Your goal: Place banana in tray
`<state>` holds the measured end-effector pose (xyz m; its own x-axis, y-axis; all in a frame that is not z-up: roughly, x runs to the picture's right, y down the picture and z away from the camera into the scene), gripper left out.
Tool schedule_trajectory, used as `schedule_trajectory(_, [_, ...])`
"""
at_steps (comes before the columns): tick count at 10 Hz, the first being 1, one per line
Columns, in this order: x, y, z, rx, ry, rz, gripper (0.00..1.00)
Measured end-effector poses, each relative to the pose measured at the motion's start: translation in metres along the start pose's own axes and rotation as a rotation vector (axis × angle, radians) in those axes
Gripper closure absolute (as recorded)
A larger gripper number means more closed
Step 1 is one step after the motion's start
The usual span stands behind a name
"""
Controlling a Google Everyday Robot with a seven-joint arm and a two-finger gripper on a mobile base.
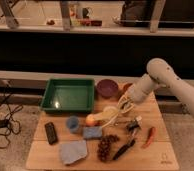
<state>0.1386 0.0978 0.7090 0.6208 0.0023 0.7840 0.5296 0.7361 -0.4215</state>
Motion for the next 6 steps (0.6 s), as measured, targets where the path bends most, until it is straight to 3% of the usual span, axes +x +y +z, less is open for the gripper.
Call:
schedule_trajectory(4, [-0.006, -0.005, 0.009, -0.011, -0.028, -0.040, 0.97])
schedule_trajectory(6, [-0.029, -0.030, 0.026, -0.026, -0.058, -0.110, 0.97])
